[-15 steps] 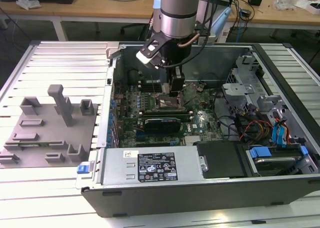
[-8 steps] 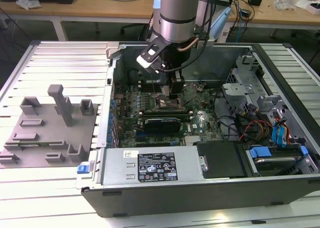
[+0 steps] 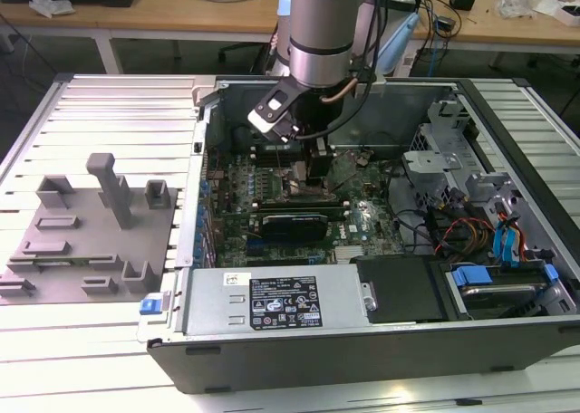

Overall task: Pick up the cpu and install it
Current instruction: 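Place the cpu into insertion slot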

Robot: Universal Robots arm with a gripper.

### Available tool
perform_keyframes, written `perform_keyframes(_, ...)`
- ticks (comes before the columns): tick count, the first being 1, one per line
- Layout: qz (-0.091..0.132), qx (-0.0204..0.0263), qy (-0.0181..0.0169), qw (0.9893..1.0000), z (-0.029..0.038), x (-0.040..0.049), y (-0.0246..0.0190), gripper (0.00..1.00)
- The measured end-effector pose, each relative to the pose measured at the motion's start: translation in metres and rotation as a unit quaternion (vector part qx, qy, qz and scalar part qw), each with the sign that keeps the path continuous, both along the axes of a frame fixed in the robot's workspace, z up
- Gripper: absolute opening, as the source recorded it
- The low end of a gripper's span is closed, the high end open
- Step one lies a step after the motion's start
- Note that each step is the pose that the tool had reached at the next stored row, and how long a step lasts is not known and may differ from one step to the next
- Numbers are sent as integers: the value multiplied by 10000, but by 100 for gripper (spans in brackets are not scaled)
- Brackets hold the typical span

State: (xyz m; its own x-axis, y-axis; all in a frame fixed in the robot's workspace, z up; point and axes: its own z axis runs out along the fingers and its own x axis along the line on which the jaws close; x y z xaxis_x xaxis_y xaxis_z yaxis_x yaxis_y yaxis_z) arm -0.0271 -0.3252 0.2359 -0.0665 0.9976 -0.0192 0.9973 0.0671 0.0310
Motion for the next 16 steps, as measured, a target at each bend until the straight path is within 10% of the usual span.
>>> perform_keyframes(16, -268, 3, 0, 9996, -96, 6, 0, 55)
